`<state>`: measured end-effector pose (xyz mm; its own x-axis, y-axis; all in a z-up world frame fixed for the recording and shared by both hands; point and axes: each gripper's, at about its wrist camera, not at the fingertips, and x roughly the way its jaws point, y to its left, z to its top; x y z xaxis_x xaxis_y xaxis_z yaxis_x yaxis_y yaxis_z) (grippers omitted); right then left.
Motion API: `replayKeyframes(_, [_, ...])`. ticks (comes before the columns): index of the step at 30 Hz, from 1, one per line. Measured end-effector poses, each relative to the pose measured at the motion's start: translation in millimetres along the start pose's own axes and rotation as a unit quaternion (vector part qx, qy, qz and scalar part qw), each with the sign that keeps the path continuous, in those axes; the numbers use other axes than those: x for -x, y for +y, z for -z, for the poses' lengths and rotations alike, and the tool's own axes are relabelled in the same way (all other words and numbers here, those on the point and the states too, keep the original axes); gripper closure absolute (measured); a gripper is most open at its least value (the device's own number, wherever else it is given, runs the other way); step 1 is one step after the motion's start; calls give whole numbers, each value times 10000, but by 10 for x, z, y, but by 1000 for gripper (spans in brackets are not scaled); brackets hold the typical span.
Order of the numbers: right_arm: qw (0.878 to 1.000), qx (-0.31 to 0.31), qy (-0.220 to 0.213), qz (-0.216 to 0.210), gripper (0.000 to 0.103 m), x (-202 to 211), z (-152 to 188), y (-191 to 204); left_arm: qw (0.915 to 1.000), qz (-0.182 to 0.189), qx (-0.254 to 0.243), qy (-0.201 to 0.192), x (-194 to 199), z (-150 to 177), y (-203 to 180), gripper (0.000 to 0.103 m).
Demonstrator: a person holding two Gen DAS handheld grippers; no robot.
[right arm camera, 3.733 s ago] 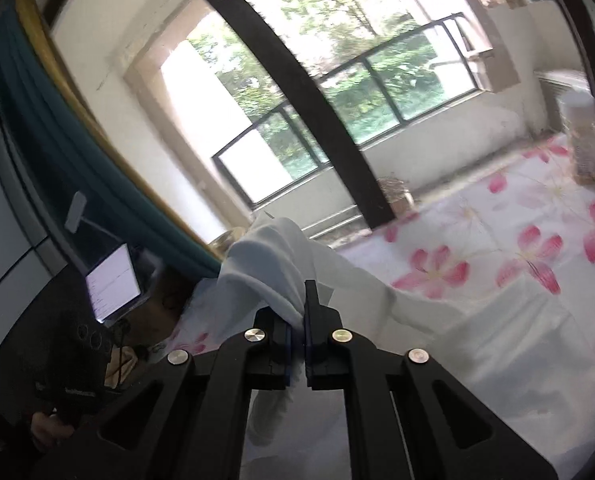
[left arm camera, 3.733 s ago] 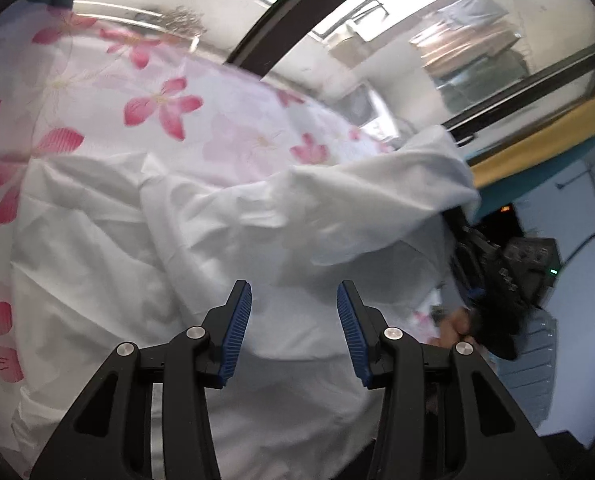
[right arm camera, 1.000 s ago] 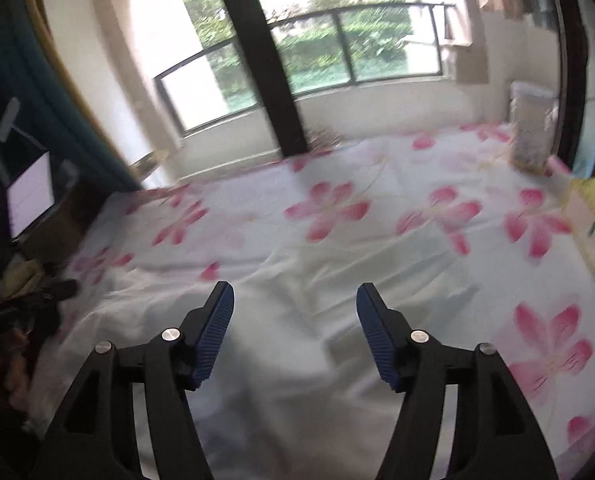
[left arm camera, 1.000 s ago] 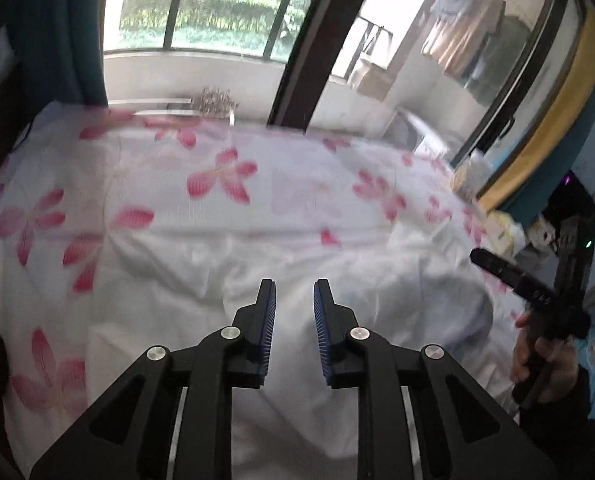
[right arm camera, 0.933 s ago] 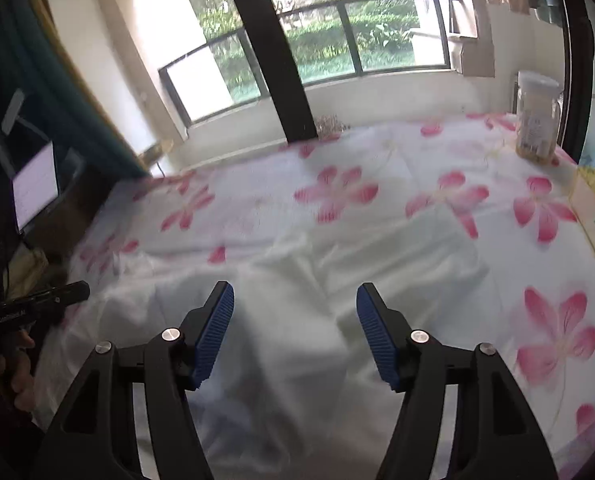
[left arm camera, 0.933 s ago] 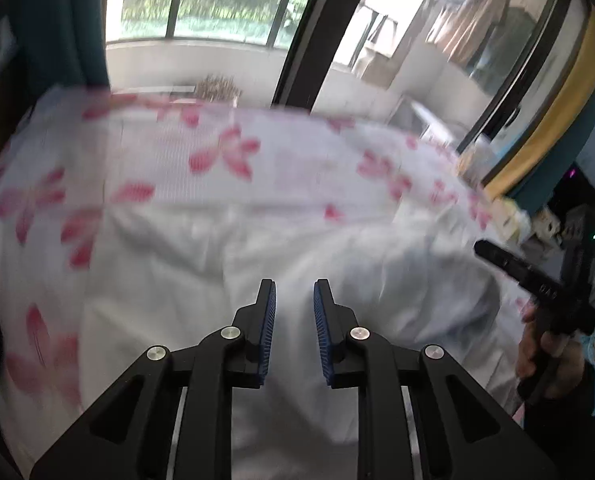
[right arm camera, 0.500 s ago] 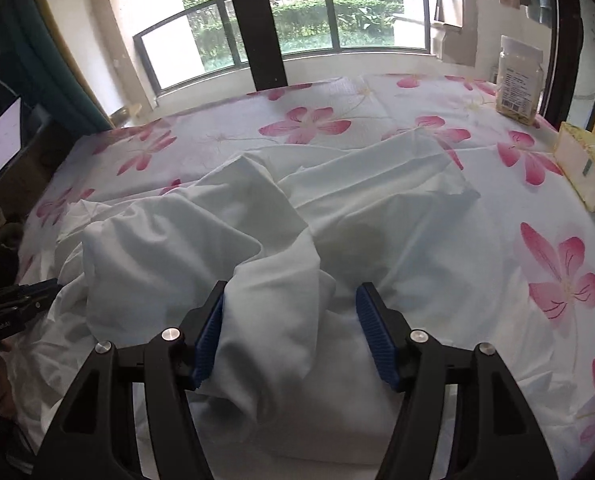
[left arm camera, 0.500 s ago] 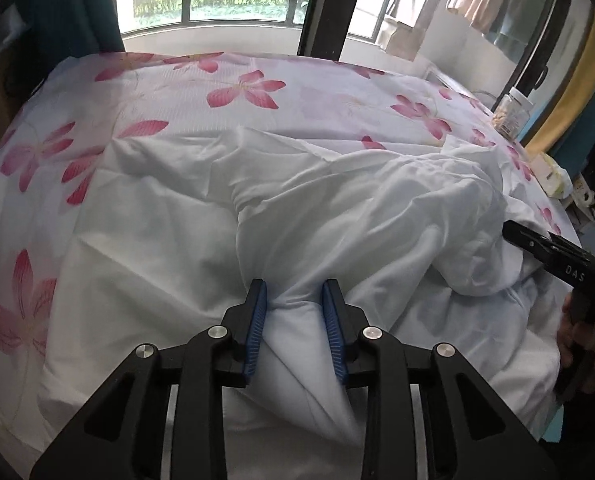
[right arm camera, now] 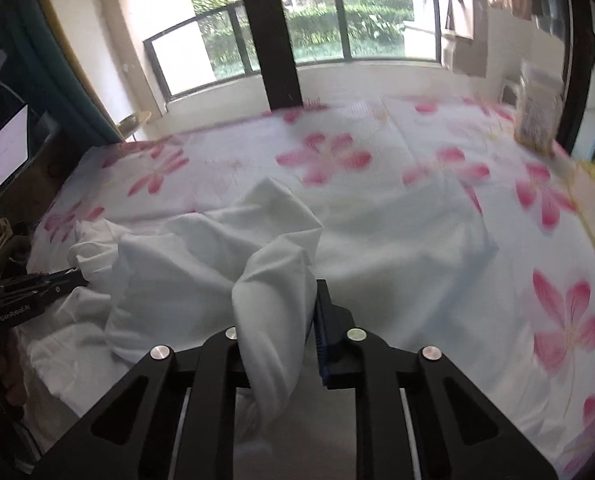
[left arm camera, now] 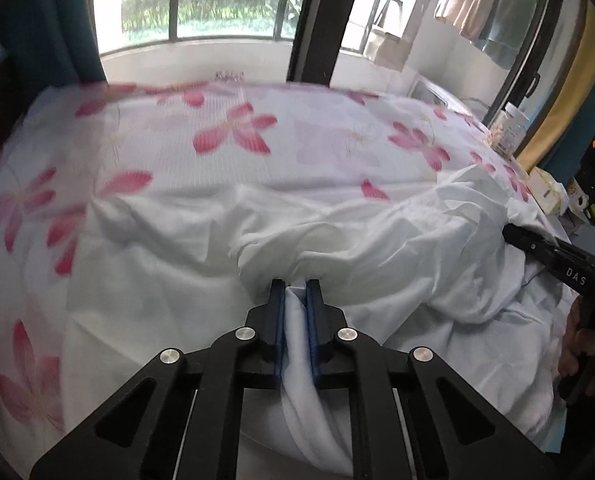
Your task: Fold large clothes
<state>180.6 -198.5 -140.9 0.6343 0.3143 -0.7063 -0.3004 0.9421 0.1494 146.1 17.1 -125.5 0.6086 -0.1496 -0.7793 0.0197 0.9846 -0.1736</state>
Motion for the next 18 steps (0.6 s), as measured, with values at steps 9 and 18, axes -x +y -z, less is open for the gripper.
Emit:
replayKeyframes(9, [9994,5,223,251,81,-106,234,-31,9999,-51,-122,88,-64,161,-25,93])
replayKeyframes(18, [9994,-180,274,140,31,55,230,-95,9987,370,318,-170,253,46,46,90])
